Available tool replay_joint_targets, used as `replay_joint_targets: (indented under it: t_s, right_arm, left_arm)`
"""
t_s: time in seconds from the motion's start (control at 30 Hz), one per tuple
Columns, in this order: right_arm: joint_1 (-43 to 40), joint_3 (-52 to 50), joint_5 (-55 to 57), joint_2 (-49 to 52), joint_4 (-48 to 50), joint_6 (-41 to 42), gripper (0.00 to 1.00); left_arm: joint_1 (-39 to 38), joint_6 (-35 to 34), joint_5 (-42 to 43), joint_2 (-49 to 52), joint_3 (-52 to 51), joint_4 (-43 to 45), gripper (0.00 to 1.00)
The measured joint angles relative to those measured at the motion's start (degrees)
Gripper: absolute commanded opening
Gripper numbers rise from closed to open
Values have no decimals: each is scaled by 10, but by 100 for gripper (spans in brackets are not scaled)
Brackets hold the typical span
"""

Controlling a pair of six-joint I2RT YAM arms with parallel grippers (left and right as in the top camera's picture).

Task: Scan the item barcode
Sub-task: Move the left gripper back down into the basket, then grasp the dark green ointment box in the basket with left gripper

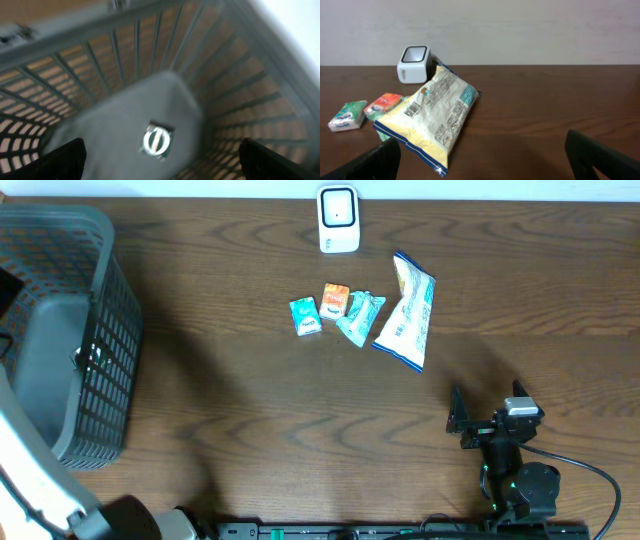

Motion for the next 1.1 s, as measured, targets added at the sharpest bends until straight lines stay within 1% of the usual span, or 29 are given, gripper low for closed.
replay_joint_targets:
  t_s: [0.1, 0.2, 0.47, 0.7, 0.9, 1.1]
  right_arm:
    - [0, 0, 0, 0, 0, 0, 99]
    - [0, 0, 0, 0, 0, 0, 99]
    - [0, 0, 0, 0, 0, 0, 99]
    - [0, 0, 0, 0, 0, 0, 99]
    - [0, 0, 0, 0, 0, 0, 99]
    - [0, 0, 0, 0, 0, 0, 99]
  left_arm:
    - [-1, 31, 0, 41, 0, -25, 96]
    - [-1, 47, 1, 79, 0, -44, 97]
    - [-1, 106, 39, 174, 0, -49, 98]
    - [-2, 122, 48, 251, 0, -50, 98]
    - [-12, 128, 48, 297, 0, -49, 98]
    - [-45, 130, 17, 325, -3, -38, 98]
